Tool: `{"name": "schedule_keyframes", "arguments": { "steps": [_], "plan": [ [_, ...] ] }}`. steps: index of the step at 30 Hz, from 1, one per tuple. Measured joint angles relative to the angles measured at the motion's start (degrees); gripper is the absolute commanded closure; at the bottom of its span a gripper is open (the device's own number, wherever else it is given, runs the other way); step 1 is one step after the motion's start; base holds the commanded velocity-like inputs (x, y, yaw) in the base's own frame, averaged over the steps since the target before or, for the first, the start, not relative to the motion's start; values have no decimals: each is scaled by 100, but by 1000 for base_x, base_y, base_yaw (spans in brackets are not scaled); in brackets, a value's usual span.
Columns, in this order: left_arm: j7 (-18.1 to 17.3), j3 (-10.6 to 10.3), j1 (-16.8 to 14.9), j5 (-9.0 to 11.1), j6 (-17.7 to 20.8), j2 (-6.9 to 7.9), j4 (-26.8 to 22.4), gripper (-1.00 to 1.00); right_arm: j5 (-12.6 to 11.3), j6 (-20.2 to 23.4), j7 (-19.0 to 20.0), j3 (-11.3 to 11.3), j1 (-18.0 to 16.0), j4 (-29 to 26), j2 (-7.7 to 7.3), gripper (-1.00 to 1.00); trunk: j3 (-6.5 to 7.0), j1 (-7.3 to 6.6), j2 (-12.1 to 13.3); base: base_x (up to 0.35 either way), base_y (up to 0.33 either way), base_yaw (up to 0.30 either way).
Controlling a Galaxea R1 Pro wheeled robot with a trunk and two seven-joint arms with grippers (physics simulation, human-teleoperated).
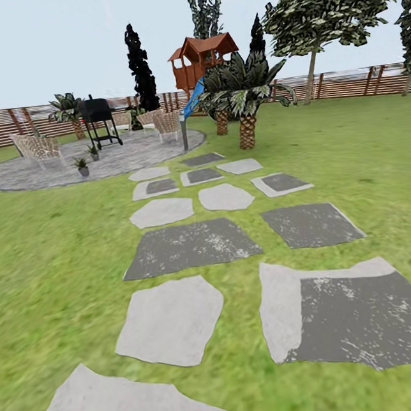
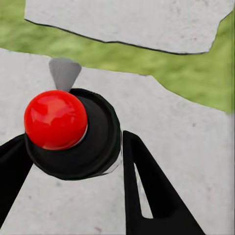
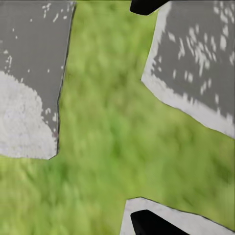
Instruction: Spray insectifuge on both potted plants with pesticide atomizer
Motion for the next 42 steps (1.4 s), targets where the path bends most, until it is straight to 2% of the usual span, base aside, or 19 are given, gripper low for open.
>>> {"name": "schedule_keyframes", "arguments": {
  "steps": [12,42],
  "plan": [
    [0,1,0,0,0,2,0,100,0,0,0,1,0,0,8,-100,0,0,0,336,-75,0],
    [0,1,0,-1,0,-1,0,100,0,2,0,1,0,1,9,-100,0,0,0,339,-2,0]
  ]
}}
